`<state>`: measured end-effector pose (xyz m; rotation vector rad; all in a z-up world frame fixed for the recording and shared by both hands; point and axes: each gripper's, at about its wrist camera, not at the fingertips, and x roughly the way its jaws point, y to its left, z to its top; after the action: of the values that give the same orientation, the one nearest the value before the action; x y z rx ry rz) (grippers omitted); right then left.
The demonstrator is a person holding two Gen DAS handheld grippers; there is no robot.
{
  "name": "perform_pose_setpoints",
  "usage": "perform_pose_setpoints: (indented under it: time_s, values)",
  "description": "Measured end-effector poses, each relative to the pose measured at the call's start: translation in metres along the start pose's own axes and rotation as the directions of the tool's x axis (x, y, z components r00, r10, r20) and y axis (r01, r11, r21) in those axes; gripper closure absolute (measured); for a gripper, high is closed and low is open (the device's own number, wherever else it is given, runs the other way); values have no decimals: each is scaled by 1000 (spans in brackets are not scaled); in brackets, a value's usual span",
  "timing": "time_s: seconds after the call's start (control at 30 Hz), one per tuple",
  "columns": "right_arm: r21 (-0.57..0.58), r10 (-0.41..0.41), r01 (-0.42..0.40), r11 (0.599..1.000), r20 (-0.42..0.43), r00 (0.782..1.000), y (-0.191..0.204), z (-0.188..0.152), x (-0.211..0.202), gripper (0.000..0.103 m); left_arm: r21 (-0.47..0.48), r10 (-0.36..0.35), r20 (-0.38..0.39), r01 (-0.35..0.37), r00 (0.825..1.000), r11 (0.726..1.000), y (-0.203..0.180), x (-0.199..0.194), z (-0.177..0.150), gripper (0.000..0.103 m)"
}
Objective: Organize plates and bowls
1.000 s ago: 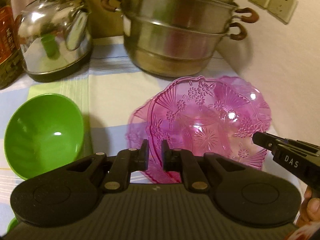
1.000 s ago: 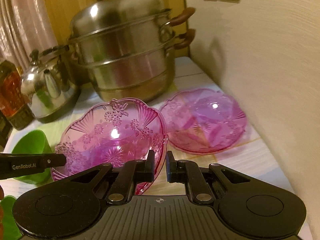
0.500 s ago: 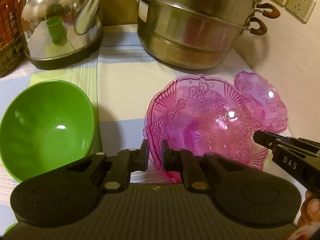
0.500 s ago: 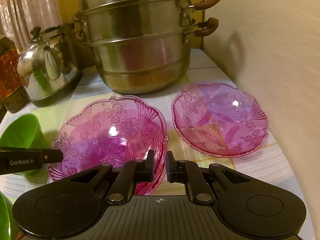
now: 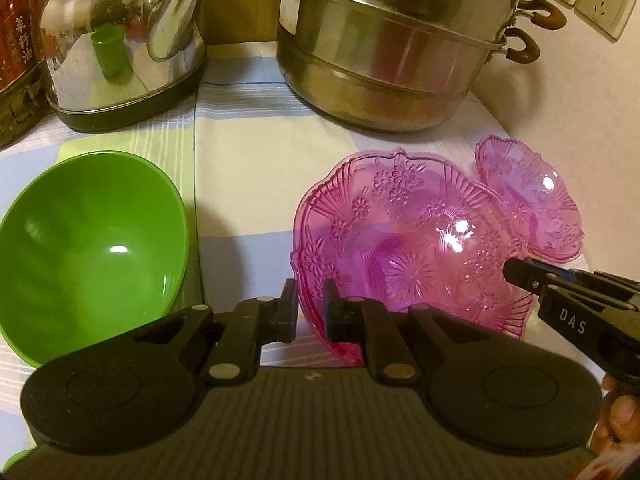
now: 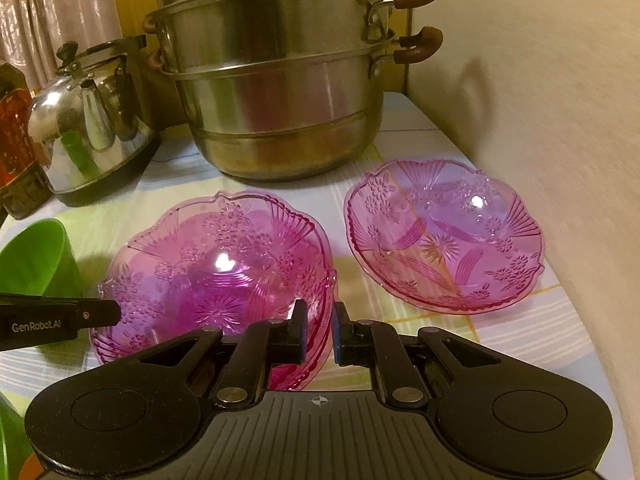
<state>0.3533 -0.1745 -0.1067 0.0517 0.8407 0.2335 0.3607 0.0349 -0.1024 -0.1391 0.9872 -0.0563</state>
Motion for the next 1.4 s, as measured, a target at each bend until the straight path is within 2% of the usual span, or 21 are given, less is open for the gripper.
perform_pose_setpoints:
  time_s: [0.07,0.13,0.17,0.2,0.43,0.87,1.13,1.4]
  values:
    - [5,6,-6,1000,-2,1000,-2,-1,3,89,1,19,17,-19,1000,1000,-1,0,-1,91]
    - [29,13,-14,999,14,1000,-7,0,1,78,-3,28,37,-28,999,1000,0,-3,-1,88]
    - [41,18,-19,999,23,1000,-9,0,0,69,-8,25,42,-25,999,1000,0,-4,0,88]
    - [54,22,-23,998,30,999,-12,0,-2,66,-11,20,45,-19,999,1000,0,-6,0,88]
    - [106,36,-41,994,44,998,-23,0,-17,65,-18,-1,59,2,998,1000,-2,-17,-1,88]
    - [87,38,-41,995,38,999,-19,-7,-35,65,-13,-25,60,26,998,1000,-9,-36,-9,88]
    - [92,26,-32,995,67,997,-20,-8,-55,66,4,-53,67,53,996,999,-23,-50,-10,88]
    - [155,-5,-8,988,84,996,-45,-13,-73,65,31,-104,68,103,992,994,-49,-60,-4,85]
